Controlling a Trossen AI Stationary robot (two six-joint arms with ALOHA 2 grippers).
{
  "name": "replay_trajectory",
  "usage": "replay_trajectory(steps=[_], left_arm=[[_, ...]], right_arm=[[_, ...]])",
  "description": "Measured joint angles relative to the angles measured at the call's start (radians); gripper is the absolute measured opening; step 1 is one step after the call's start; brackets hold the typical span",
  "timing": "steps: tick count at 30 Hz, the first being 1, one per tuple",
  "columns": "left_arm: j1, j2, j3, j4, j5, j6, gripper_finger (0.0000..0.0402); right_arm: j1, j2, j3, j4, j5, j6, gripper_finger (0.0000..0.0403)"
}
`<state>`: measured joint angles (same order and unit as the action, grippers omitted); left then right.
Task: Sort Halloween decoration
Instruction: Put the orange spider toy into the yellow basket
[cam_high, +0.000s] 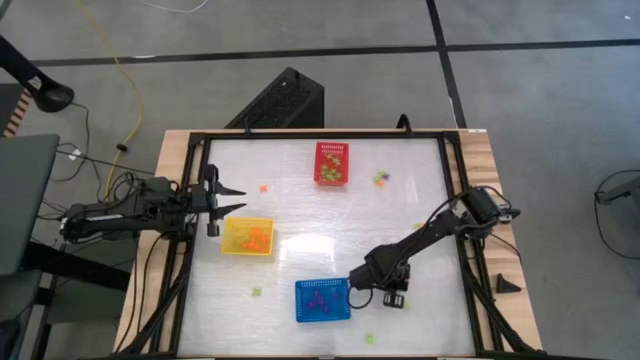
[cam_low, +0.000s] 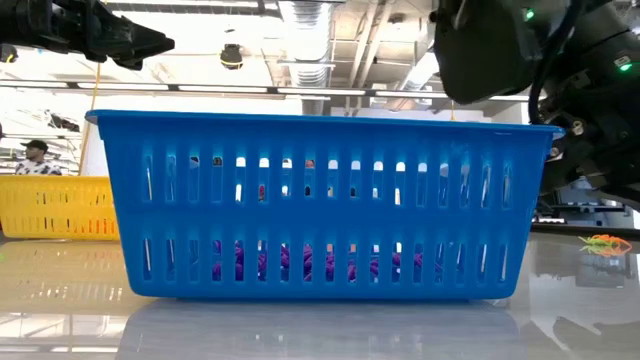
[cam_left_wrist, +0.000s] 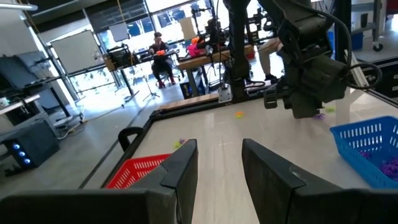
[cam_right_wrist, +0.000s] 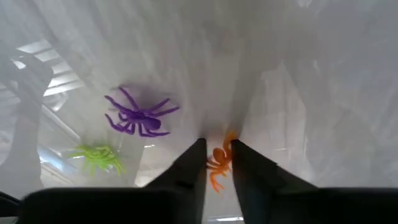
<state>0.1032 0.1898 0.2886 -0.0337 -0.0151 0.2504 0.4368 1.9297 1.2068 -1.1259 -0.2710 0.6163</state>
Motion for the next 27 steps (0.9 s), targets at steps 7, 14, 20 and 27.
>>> replay_trajectory(steps=[7,14,20,27], left_arm=[[0.000,0.000,0.000,0.001,0.000,0.000,0.0116],[0.000,0.000,0.000,0.001,0.000,0.000,0.0116],[0.000,0.000,0.000,0.002,0.000,0.000,0.0116],[0.000,0.000,0.000,0.002,0.000,0.000,0.0116]], right_arm=[[-0.052,0.001,0.037,-0.051,0.002,-0.062,0.0021],[-0.107,0.001,0.165,-0.142,0.086,-0.157,0.0034],[-0.180,0.001,0.327,-0.031,0.341,-0.288,0.0032],[-0.258,0.004,0.395,0.572,0.441,-0.545,0.0027]])
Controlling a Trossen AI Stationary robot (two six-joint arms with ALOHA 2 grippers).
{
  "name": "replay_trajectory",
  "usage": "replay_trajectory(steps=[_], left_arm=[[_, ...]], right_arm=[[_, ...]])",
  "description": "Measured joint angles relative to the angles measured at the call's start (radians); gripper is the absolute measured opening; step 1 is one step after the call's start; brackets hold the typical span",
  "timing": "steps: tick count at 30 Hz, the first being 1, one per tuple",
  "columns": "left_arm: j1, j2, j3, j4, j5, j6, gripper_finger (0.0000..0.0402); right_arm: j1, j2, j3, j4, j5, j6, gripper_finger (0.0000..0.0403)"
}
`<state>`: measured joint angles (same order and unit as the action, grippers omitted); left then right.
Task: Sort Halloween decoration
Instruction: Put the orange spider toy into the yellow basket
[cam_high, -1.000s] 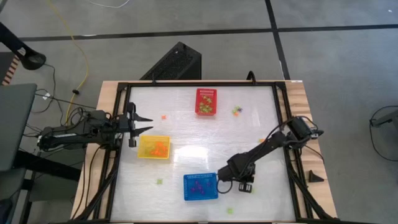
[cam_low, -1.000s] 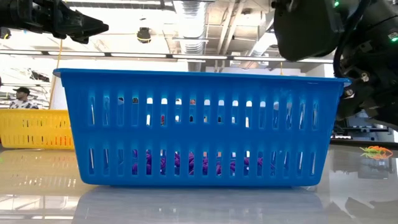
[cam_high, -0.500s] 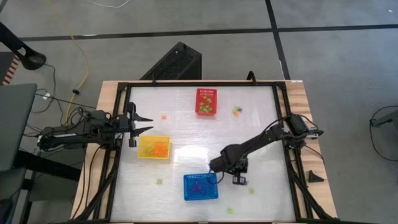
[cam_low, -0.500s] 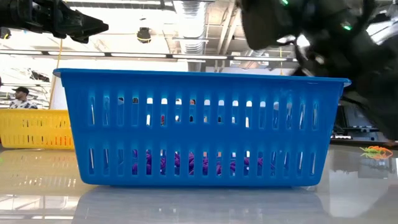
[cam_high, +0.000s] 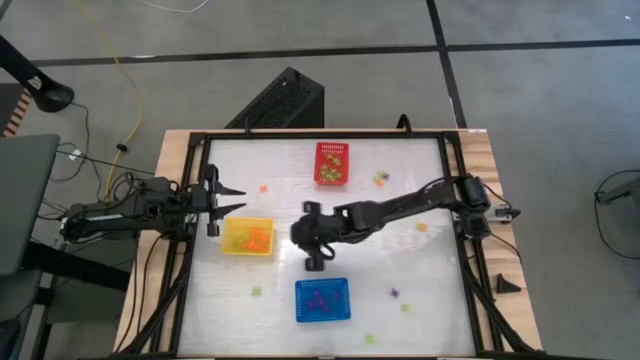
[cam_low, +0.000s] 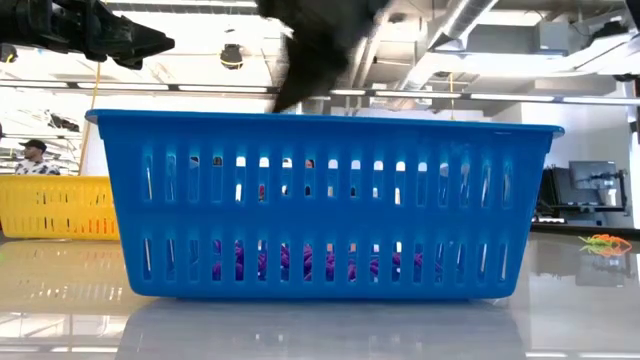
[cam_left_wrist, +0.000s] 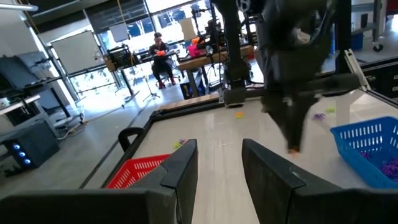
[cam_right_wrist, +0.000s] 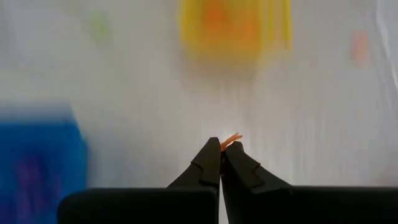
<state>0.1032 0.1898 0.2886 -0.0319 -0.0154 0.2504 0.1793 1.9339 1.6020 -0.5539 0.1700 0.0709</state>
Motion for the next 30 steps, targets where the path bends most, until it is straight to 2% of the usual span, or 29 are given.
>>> replay_trajectory(steps=[4,8,15,19,23,30], left_arm=[[0.000,0.000,0.000,0.000,-0.001,0.000,0.0116],[0.000,0.000,0.000,0.001,-0.029,0.005,0.0116],[0.000,0.024,0.001,0.012,-0.066,0.007,0.0116],[0.000,0.045,0.000,0.023,-0.076,0.006,0.0116],[0.000,0.063,0.000,0.030,-0.076,0.014,0.0116],[0.000,0.073,0.000,0.037,-0.077,0.018,0.0116]], right_arm=[[-0.027,0.030,0.002,0.329,-0.046,-0.102,0.0030],[-0.054,0.089,0.002,0.561,-0.071,-0.173,0.0029],[-0.089,0.254,0.023,0.886,-0.116,-0.177,0.0043],[-0.097,0.318,0.076,0.910,-0.117,-0.177,0.0046],[-0.104,0.353,0.136,0.843,-0.116,-0.174,0.0051],[-0.117,0.360,0.194,0.768,-0.117,-0.177,0.0087]])
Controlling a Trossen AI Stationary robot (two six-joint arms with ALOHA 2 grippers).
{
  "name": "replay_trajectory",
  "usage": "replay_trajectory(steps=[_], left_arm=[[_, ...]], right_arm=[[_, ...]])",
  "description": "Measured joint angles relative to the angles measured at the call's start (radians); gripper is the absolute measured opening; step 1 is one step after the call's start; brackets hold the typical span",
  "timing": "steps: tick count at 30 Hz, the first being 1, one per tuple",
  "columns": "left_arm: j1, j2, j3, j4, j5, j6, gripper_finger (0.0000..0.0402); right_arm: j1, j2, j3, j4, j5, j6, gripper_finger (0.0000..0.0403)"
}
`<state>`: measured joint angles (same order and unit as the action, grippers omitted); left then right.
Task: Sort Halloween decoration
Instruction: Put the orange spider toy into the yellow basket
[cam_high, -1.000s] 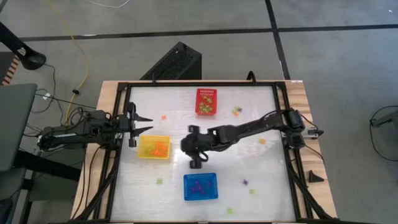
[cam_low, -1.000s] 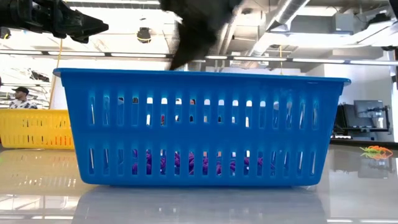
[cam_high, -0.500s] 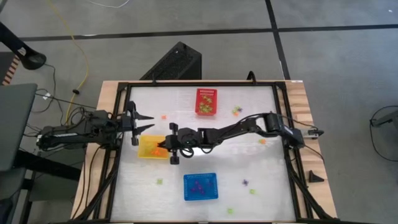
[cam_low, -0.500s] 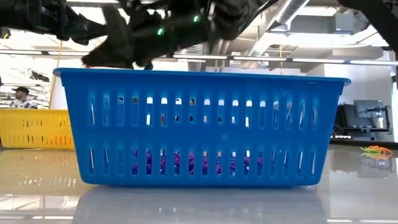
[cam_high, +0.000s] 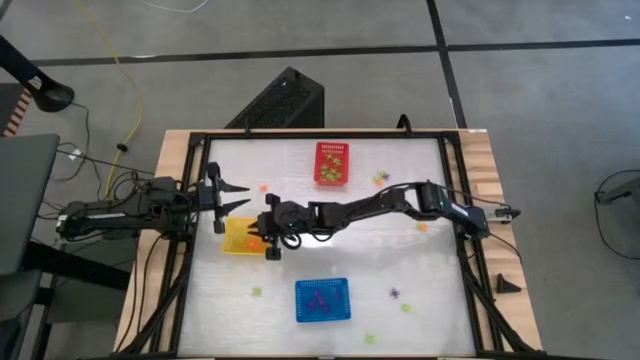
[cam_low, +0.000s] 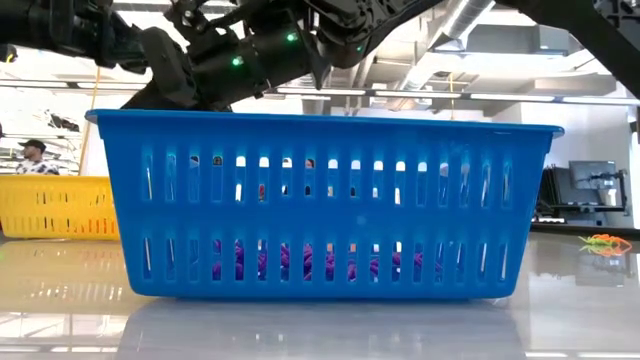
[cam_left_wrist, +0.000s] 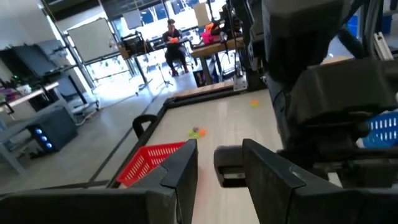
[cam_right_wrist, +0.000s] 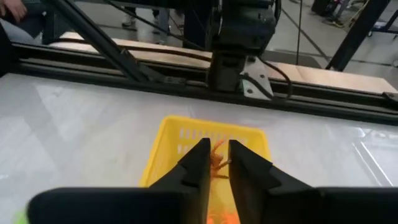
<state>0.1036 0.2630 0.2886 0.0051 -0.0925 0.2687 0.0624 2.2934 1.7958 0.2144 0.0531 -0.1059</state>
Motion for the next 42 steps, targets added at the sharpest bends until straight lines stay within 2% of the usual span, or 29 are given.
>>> replay_trajectory(steps=[8,13,19,26,30,34,38,42], left_arm=[[0.000,0.000,0.000,0.006,0.000,0.000,0.0116],[0.000,0.000,0.000,0.006,-0.001,-0.001,0.0116],[0.000,0.000,0.000,0.007,-0.001,0.000,0.0116],[0.000,0.000,0.000,0.013,-0.002,0.000,0.0116],[0.000,0.000,0.000,0.013,-0.002,0.000,0.0116],[0.000,0.000,0.000,0.014,-0.002,0.000,0.0116],[0.000,0.000,0.000,0.012,-0.002,-0.001,0.0116],[0.000,0.001,0.000,0.008,-0.002,-0.001,0.0116]], right_arm=[[-0.014,-0.010,-0.001,-0.026,-0.001,-0.003,0.0141],[-0.063,-0.026,-0.002,-0.105,-0.005,-0.005,0.0170],[-0.163,-0.027,-0.002,-0.169,-0.003,0.103,0.0178],[-0.233,0.007,0.000,-0.101,-0.013,0.194,0.0183],[-0.259,0.043,0.010,-0.074,-0.025,0.215,0.0201],[-0.261,0.128,0.084,-0.064,-0.028,0.237,0.0233],[-0.261,0.234,0.226,-0.126,-0.023,0.218,0.0260],[-0.261,0.315,0.370,-0.268,0.076,0.179,0.0266]])
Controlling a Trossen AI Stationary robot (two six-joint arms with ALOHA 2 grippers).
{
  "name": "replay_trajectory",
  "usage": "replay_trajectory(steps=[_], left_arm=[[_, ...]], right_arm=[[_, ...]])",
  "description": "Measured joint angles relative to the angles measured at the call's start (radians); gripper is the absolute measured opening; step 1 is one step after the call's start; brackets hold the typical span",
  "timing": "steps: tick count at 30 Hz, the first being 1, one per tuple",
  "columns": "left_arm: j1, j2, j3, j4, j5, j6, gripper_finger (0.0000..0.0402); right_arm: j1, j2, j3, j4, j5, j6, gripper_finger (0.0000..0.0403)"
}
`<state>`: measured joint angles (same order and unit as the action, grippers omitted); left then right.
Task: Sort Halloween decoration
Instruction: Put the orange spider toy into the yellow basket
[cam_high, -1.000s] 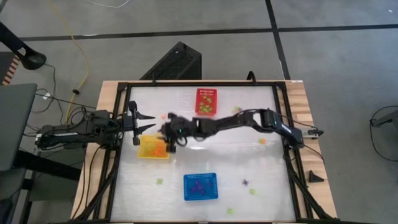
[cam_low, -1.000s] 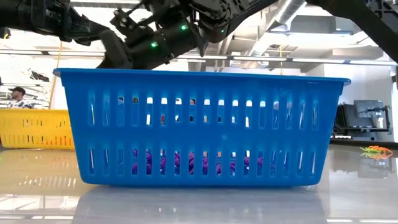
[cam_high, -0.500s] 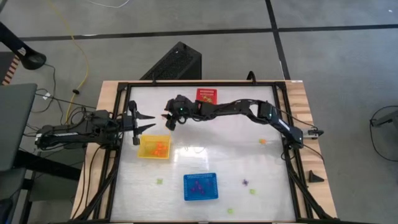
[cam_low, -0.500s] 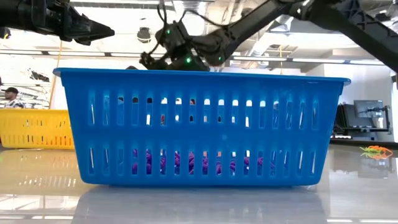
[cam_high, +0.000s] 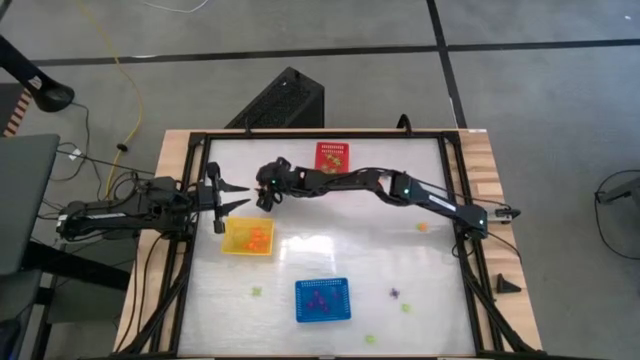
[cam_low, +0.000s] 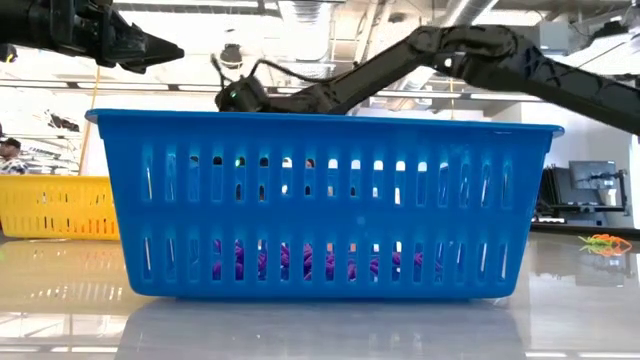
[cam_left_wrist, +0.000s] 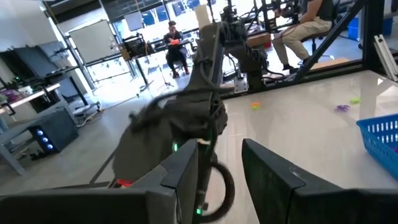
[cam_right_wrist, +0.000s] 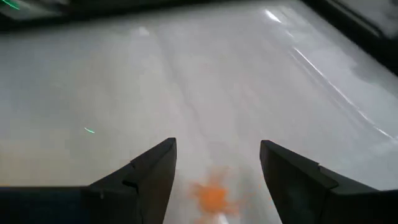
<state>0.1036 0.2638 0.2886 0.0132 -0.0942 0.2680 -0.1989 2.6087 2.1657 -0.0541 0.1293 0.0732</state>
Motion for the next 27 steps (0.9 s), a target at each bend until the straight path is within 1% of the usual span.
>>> replay_trajectory(steps=[1,3,11,14,16,18,21,25,26,27], left_arm=[[0.000,0.000,0.000,0.000,0.000,0.000,0.0116],[0.000,0.000,0.000,-0.001,0.000,0.000,0.0116],[0.000,0.000,0.000,-0.007,0.000,0.005,0.0116],[0.000,0.000,0.000,-0.007,0.000,0.005,0.0116],[0.000,0.000,0.000,-0.007,0.000,0.005,0.0116],[0.000,0.000,0.000,-0.007,0.000,0.005,0.0116],[0.000,0.000,0.000,-0.007,0.000,0.005,0.0116],[0.000,0.000,0.000,-0.007,0.000,0.005,0.0116],[0.000,0.000,0.000,-0.008,0.000,0.005,0.0116],[0.000,0.000,0.000,-0.008,0.000,0.005,0.0116]], right_arm=[[0.000,0.013,0.022,-0.038,0.025,-0.003,0.0266],[-0.002,0.033,0.047,-0.066,0.031,-0.002,0.0266],[-0.012,0.031,0.040,-0.159,0.031,0.053,0.0264],[-0.011,0.028,0.042,-0.197,0.031,0.059,0.0249],[-0.010,0.027,0.042,-0.205,0.030,0.059,0.0226],[-0.004,0.025,0.041,-0.203,0.030,0.058,0.0192],[-0.003,0.025,0.045,-0.197,0.029,0.052,0.0128],[-0.002,0.027,0.088,-0.243,0.025,0.038,0.0044],[0.001,0.029,0.105,-0.261,0.017,0.025,0.0031],[0.003,0.030,0.127,-0.288,0.003,0.011,0.0029]])
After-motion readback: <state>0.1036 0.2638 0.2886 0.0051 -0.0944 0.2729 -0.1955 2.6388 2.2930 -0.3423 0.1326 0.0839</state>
